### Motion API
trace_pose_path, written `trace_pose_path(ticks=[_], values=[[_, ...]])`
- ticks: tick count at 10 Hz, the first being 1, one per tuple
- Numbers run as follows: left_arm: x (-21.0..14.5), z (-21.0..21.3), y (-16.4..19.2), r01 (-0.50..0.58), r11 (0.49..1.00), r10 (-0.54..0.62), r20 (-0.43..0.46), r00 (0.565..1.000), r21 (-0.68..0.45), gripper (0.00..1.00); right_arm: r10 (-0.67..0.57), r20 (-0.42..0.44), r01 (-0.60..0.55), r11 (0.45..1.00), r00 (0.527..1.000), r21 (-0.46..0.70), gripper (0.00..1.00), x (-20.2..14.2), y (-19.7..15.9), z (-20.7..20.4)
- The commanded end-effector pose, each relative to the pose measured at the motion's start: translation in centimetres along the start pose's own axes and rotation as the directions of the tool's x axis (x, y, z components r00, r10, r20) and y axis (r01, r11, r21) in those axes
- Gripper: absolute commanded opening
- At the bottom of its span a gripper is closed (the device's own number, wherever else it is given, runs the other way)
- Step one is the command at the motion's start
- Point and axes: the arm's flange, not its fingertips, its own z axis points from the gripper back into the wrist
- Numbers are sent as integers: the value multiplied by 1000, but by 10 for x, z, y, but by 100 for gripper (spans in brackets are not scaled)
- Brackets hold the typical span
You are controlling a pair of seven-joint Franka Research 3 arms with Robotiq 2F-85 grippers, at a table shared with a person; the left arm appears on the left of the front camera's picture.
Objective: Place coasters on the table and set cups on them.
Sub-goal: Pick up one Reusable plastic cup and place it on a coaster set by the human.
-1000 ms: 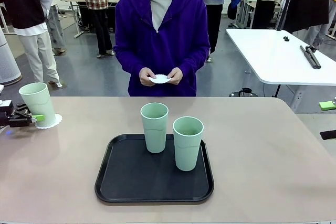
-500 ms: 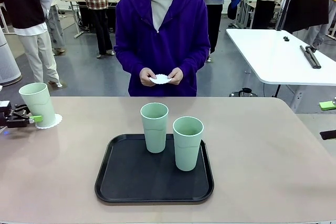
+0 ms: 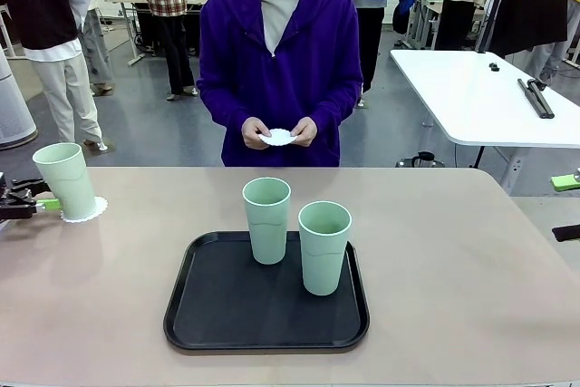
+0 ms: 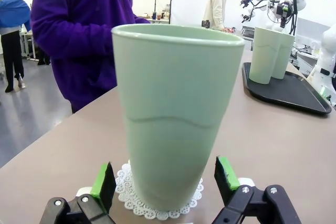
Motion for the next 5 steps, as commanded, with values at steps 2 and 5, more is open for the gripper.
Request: trace_pose_path(ticks=[2,5], values=[[12,19,0,-12,999,16,-95,995,38,100,-1,3,1,1000,1000,18,100,2,2,0],[86,35,-34,28,952,86,-353,932,305,100,-1,3,1,1000,1000,18,100,2,2,0]])
